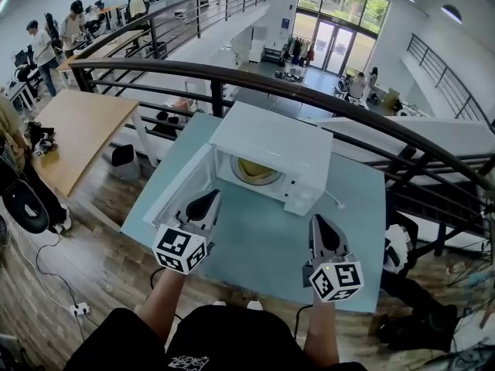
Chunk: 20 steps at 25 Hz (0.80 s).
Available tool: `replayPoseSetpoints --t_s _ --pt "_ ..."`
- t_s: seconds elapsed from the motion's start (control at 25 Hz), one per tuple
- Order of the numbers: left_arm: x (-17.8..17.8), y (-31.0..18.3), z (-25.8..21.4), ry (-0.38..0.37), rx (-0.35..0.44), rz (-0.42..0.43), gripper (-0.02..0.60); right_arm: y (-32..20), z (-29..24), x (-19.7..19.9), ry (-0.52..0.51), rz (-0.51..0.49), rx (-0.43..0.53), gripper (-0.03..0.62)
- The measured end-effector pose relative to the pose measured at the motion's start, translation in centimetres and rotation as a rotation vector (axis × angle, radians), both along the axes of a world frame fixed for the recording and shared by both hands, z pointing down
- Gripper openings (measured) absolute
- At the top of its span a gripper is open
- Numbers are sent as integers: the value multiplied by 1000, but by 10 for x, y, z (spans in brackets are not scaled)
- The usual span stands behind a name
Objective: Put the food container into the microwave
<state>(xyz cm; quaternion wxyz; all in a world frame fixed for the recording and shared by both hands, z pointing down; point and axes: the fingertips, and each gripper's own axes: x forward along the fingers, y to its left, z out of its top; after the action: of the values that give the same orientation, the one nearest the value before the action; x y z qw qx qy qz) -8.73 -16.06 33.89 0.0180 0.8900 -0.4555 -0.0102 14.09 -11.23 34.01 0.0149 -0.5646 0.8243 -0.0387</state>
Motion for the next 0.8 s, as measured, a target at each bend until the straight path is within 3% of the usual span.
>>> replayPoseSetpoints --t_s 0.8 --pt "10 -15 19 -3 -45 0 8 -13 10 5 20 -14 -23 6"
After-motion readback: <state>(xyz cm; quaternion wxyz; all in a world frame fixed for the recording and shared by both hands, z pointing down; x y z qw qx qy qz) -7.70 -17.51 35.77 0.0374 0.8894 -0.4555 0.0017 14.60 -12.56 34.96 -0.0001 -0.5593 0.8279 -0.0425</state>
